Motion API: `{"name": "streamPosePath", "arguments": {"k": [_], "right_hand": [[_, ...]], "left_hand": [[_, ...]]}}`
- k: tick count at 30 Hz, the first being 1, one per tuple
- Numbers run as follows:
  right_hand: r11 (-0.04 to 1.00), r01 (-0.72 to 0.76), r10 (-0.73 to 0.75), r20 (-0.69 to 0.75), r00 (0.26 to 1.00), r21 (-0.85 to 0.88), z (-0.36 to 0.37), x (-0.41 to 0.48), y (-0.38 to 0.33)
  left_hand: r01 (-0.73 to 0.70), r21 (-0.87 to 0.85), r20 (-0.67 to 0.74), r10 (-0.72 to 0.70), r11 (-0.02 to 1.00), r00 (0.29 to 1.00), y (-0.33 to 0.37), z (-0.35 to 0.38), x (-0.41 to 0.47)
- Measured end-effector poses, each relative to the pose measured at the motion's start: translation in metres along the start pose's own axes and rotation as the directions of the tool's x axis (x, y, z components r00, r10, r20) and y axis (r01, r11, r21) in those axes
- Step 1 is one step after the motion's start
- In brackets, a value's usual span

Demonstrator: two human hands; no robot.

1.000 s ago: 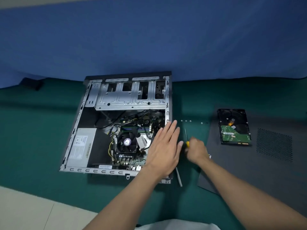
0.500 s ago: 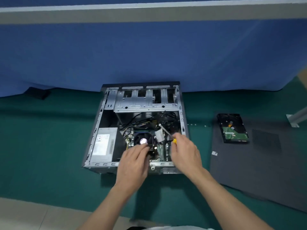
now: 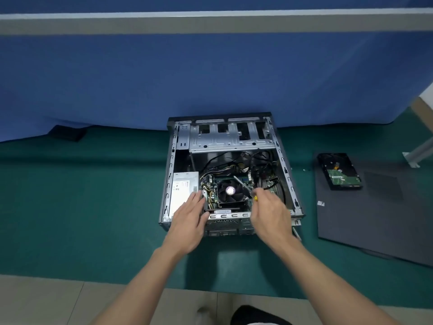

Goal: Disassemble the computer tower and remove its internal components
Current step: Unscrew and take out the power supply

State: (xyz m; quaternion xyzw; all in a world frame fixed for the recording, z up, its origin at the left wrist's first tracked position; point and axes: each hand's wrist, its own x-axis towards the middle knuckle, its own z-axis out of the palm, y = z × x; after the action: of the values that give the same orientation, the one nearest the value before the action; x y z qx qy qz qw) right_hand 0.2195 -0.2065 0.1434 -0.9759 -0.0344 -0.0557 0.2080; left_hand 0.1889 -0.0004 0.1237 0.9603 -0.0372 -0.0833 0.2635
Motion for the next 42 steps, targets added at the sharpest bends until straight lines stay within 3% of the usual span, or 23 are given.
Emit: {"name": "streamPosePath", "arguments": {"k": [3,6,11,13,16,17,19,21,24,33,42], "right_hand": [[0.971,0.02,-0.019,-0.005,1.0,0.238,0.006,-0.012,-0.026],[0.884,-0.034,-0.039,0.146,0.989,0.467,0.013,-0.022,-0.05],[0.696,-0.369,0.096,0.43,0.898,0.616,0.027,-0.036,-0.07],[0.659,-0.409,0.114,0.454,0.884,0.631,0.031,-0.043,-0.073],[0.594,-0.483,0.178,0.48,0.859,0.644,0.035,-0.055,-0.078],[0.573,-0.509,0.204,0.489,0.848,0.643,0.035,-0.059,-0.08],[0.556,-0.551,0.256,0.503,0.826,0.622,0.039,-0.067,-0.085],[0.523,-0.594,0.306,0.515,0.8,0.612,0.042,-0.075,-0.091],[0.394,-0.665,0.358,0.561,0.747,0.634,0.049,-0.089,-0.1],[0.034,-0.725,0.343,0.674,0.655,0.688,0.057,-0.118,-0.119],[-0.24,-0.733,0.236,0.771,0.591,0.636,0.057,-0.122,-0.114]], "left_hand": [[0.0,-0.158,-0.105,-0.017,0.987,0.994,0.0,-0.005,-0.005],[0.097,-0.303,-0.271,-0.183,0.948,0.945,0.002,-0.007,-0.015],[0.375,-0.248,-0.53,-0.449,0.893,0.72,0.008,-0.004,-0.027],[0.511,-0.36,-0.451,-0.625,0.78,0.637,0.009,-0.007,-0.027],[0.652,-0.567,-0.178,-0.848,0.503,0.499,0.007,-0.006,-0.024],[0.629,-0.653,-0.082,-0.865,0.422,0.494,0.007,-0.004,-0.024],[0.549,-0.805,0.145,-0.822,0.225,0.55,0.005,-0.003,-0.025],[0.528,-0.848,0.352,-0.695,0.047,0.627,0.002,-0.004,-0.027],[0.525,-0.845,0.497,-0.511,-0.101,0.702,-0.005,-0.007,-0.029],[0.549,-0.799,0.601,-0.307,-0.245,0.738,-0.011,-0.013,-0.028],[0.555,-0.807,0.59,-0.314,-0.201,0.744,-0.009,-0.012,-0.025]]}}
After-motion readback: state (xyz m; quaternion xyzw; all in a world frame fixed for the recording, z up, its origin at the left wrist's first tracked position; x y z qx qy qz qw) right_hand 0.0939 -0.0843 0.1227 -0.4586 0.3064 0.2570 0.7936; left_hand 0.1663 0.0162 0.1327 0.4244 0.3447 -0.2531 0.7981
